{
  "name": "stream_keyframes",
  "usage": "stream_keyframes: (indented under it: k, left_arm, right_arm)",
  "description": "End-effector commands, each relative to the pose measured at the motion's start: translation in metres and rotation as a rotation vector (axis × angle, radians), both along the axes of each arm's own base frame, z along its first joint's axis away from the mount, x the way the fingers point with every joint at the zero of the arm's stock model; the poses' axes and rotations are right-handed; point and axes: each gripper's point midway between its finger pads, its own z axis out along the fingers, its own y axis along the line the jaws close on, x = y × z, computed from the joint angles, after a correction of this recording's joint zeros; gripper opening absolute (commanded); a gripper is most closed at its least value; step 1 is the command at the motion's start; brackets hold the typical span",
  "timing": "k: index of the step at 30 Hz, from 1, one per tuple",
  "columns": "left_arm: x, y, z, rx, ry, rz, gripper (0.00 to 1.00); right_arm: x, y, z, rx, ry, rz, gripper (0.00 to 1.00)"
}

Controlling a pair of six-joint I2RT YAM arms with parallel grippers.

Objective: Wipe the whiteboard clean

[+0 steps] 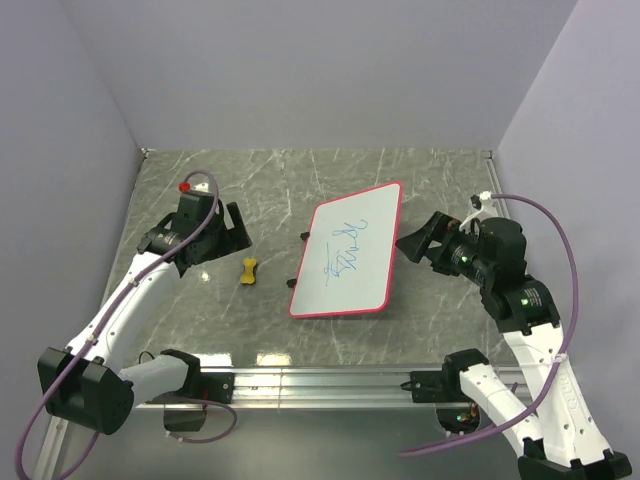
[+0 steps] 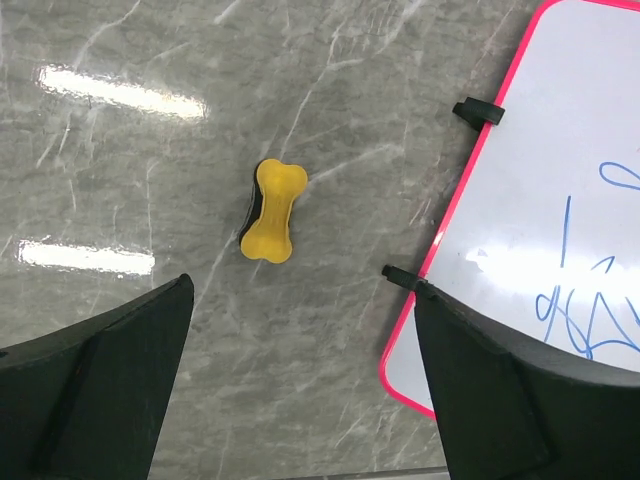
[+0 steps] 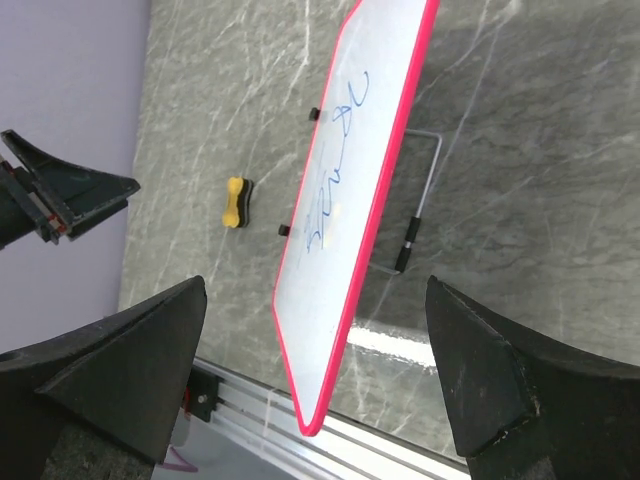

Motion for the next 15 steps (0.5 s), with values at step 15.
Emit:
stream_keyframes:
  k: [15]
  left_arm:
    - [0.038, 0.001, -0.089, 0.162, 0.215, -0.020, 0.93]
  right_arm:
    - [-0.003, -0.013, 0.022, -0.081, -0.051, -0.027, 0.96]
